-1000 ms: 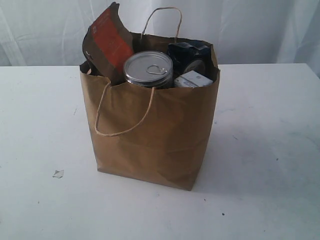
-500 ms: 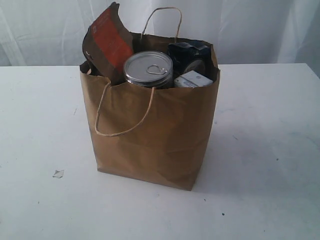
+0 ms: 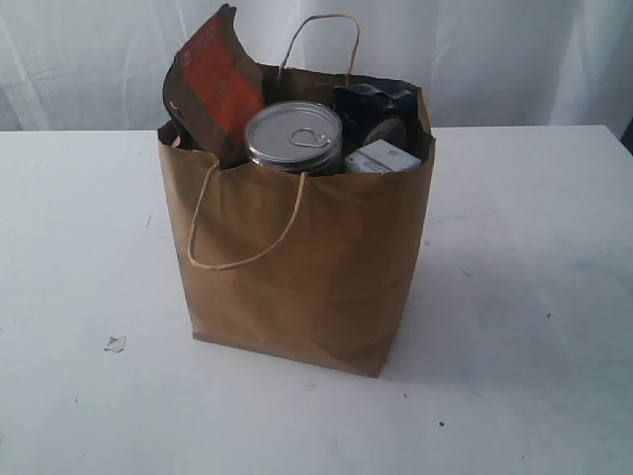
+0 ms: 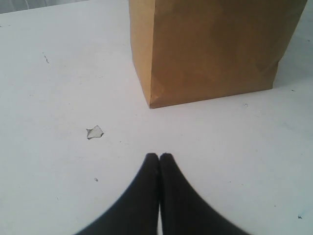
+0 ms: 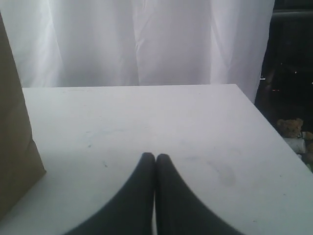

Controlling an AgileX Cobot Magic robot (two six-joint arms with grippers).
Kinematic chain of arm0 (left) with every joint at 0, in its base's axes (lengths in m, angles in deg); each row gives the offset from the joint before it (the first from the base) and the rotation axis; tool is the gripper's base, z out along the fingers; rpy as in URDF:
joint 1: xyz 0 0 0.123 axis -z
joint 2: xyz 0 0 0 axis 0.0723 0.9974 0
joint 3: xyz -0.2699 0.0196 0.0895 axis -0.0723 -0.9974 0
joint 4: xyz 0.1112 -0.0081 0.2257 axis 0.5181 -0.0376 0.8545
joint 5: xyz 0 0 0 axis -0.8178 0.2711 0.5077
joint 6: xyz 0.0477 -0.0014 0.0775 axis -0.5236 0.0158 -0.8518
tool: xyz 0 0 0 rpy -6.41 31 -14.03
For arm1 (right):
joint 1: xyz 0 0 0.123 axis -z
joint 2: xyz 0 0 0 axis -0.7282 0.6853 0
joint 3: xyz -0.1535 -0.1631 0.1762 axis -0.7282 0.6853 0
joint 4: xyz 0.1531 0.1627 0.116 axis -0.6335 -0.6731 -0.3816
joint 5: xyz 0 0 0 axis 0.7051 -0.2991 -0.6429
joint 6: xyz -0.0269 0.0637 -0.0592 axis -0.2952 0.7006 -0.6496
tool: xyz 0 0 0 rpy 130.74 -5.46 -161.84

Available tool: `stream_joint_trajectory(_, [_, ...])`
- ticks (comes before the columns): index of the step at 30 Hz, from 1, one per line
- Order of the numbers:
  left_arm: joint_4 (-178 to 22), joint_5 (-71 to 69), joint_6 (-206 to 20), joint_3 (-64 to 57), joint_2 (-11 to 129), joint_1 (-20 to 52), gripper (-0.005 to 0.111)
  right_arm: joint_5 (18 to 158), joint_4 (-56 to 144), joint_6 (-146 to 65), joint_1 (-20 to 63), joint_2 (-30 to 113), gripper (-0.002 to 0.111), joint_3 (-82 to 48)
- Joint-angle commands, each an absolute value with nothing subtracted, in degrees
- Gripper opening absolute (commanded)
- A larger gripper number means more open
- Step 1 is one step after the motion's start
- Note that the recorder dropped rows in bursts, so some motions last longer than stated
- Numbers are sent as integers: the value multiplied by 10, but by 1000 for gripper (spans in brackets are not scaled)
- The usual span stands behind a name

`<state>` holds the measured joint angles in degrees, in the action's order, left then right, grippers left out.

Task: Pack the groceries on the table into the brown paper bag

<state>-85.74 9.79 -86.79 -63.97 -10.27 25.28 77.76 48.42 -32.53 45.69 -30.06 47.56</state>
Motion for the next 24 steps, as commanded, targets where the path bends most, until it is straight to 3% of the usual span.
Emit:
stream_joint_trajectory(1, [-860, 98, -863, -642, -105, 251, 0, 779, 485, -354, 460, -304, 0, 478])
stream_joint_trajectory(24, [-860, 98, -863, -642, -105, 251, 0, 776, 470, -364, 460, -304, 0, 478])
